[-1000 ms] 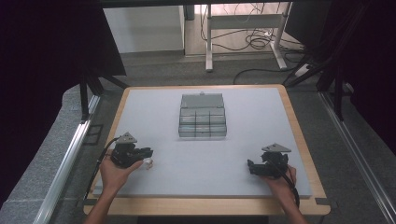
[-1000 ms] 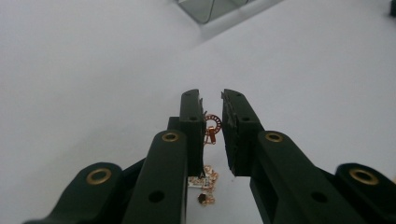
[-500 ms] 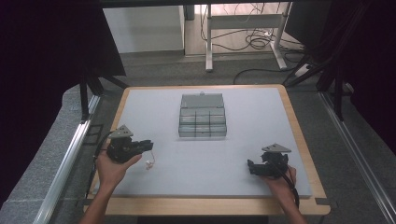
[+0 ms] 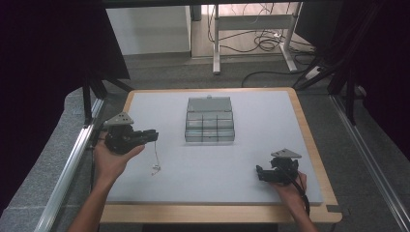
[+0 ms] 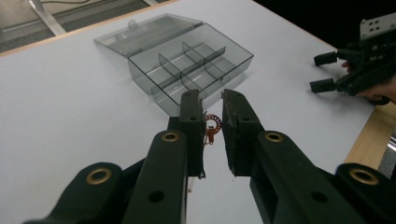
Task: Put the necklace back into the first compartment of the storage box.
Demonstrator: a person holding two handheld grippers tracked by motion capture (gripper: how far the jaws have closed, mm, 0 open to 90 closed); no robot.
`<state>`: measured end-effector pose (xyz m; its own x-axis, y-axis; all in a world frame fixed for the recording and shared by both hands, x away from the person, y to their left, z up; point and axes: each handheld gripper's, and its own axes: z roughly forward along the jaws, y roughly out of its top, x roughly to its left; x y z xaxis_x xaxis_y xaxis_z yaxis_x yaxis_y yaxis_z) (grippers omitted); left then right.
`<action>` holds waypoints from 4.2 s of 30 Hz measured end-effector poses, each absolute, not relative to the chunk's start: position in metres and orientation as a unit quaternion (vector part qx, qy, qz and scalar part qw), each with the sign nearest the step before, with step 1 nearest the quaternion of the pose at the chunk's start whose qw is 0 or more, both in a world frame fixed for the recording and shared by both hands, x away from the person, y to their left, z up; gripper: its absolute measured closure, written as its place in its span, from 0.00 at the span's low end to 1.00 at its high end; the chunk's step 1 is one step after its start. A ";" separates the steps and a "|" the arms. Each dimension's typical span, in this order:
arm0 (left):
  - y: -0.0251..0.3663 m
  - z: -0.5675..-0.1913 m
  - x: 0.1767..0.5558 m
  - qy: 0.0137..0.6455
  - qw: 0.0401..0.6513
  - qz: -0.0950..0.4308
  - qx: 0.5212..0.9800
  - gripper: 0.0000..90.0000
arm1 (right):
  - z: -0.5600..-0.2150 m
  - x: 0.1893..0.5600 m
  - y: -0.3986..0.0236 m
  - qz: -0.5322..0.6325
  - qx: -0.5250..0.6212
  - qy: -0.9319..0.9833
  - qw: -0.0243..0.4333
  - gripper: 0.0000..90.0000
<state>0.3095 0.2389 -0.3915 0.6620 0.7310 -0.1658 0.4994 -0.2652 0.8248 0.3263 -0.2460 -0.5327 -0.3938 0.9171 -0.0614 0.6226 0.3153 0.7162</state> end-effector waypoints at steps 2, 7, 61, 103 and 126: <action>0.239 -0.388 0.310 0.390 0.465 0.125 0.785 0.88 | -0.533 0.326 -0.246 0.309 0.495 0.776 0.239 0.06; 0.240 -0.380 0.311 0.389 0.469 0.126 0.782 0.89 | -0.533 0.326 -0.246 0.309 0.495 0.776 0.238 0.06; 0.227 -0.318 0.358 0.409 0.472 0.138 0.769 0.88 | -0.533 0.326 -0.246 0.310 0.497 0.775 0.239 0.06; 0.182 -0.298 0.422 0.413 0.472 0.140 0.766 0.88 | -0.533 0.326 -0.246 0.310 0.499 0.774 0.237 0.06; 0.163 -0.312 0.454 0.416 0.455 0.149 0.773 0.88 | -0.533 0.326 -0.246 0.310 0.497 0.775 0.238 0.06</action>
